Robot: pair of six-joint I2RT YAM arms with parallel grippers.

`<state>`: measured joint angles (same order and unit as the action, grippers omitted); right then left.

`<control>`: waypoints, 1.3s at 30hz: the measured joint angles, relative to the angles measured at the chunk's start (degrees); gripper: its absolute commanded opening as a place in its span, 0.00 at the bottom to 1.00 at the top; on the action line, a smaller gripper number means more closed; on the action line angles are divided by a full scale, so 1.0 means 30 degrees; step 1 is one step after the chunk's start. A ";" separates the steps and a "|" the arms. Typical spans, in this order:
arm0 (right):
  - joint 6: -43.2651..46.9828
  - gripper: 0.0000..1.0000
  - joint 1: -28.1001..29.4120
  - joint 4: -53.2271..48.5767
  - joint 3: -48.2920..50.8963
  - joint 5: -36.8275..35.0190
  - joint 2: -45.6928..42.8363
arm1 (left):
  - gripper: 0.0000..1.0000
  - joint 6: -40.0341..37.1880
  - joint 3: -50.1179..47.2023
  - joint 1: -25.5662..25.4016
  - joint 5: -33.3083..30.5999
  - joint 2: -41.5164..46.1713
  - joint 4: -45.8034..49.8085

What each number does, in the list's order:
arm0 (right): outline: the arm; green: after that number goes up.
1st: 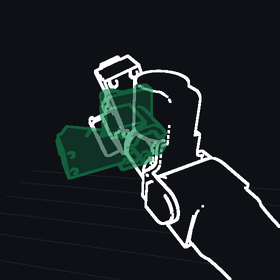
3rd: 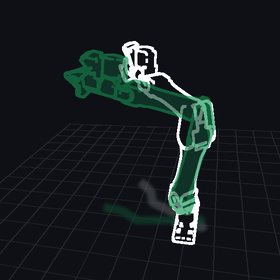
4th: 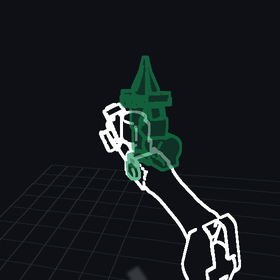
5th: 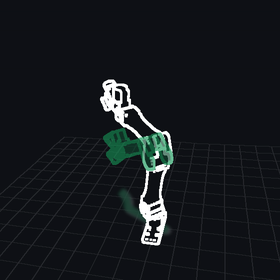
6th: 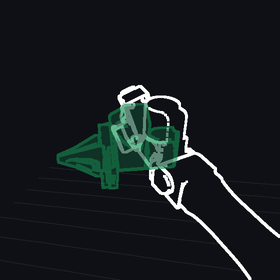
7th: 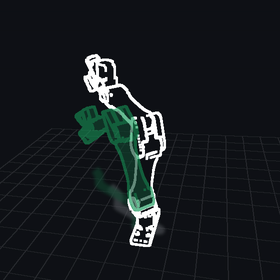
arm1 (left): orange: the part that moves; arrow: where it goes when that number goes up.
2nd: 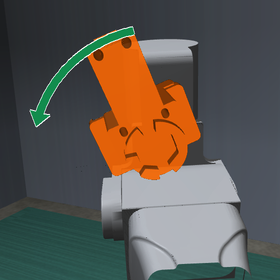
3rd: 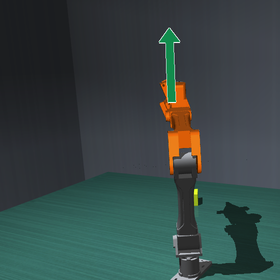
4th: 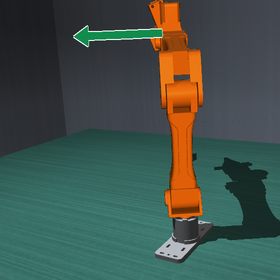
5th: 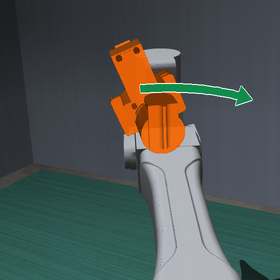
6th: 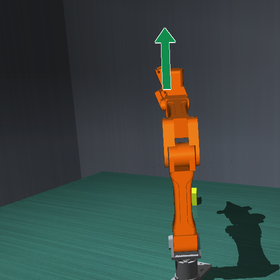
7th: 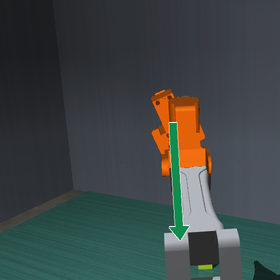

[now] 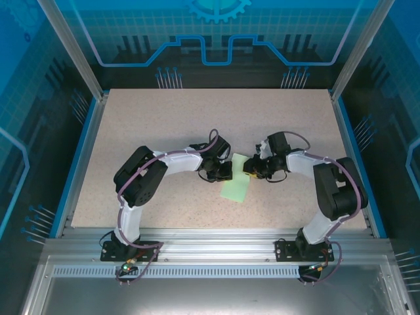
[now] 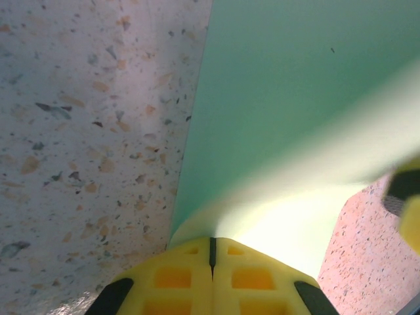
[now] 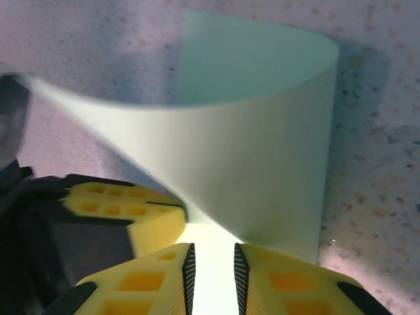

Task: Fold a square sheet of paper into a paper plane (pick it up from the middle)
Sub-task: Fold the square sheet of paper in half at the center of the table.

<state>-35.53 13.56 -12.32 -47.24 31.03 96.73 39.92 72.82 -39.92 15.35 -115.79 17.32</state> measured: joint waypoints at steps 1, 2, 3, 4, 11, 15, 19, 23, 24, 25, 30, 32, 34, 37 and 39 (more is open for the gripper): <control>-0.0007 0.25 -0.0044 -0.0007 0.0000 -0.0058 0.0393 | 0.00 0.0000 0.0000 0.0000 0.0000 0.0000 0.0000; 0.0000 0.25 -0.0138 0.0000 0.0000 -0.0131 0.0743 | 0.00 0.0000 0.0000 0.0000 0.0007 0.0000 0.0000; 0.0000 0.25 -0.0204 0.0007 0.0000 -0.0168 0.0998 | 0.00 0.0000 0.0000 0.0000 0.0022 0.0000 -0.0007; 0.0000 0.25 -0.0313 0.0051 0.0000 -0.0036 0.1202 | 0.00 0.0000 0.0000 0.0000 0.0036 0.0000 -0.0007; 0.0080 0.26 -0.0415 -0.0124 -0.0087 0.0240 0.1035 | 0.00 -0.0007 0.0000 0.0000 0.0044 0.0000 -0.0015; 0.0306 0.26 -0.0539 -0.0729 -0.1035 0.0248 0.0758 | 0.00 0.0000 0.0000 0.0000 0.0044 0.0000 -0.0015; 0.0517 0.25 -0.0685 -0.0670 -0.2098 0.0255 0.0816 | 0.00 -0.0007 0.0000 0.0000 0.0044 0.0000 -0.0015; 0.0568 0.25 -0.0714 -0.0503 -0.2237 0.0219 0.1843 | 0.00 -0.0007 0.0000 0.0000 0.0044 0.0000 -0.0015; 0.0568 0.25 -0.0743 -0.0466 -0.2215 0.0211 0.2178 | 0.00 -0.0007 0.0000 0.0000 0.0044 0.0000 -0.0015; 0.0561 0.25 -0.0787 -0.0306 -0.2127 0.0204 0.2528 | 0.00 -0.0007 0.0000 0.0000 0.0044 0.0000 -0.0015; 0.0561 0.25 -0.1100 -0.0007 -0.1982 0.0459 0.2892 | 0.00 -0.0015 -0.0007 0.0000 0.0058 0.0000 -0.0051; 0.0576 0.26 -0.1137 -0.0015 -0.1982 0.0539 0.2885 | 0.00 -0.0015 0.0000 0.0000 0.0058 0.0000 -0.0051; 0.0670 0.26 -0.1166 -0.0146 -0.2018 0.0561 0.2841 | 0.00 -0.0015 0.0000 0.0000 0.0051 0.0000 -0.0051; 0.0867 0.26 -0.1311 -0.0641 -0.2237 0.0525 0.2623 | 0.00 -0.0015 -0.0007 0.0000 0.0058 0.0000 -0.0044; 0.0998 0.26 -0.1537 -0.0903 -0.2565 0.0510 0.2535 | 0.00 -0.0015 0.0000 0.0000 0.0058 0.0000 -0.0051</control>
<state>-32.53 8.95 -15.03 -54.94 32.56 104.33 39.88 72.82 -39.92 15.53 -115.79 17.17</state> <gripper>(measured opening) 0.261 0.060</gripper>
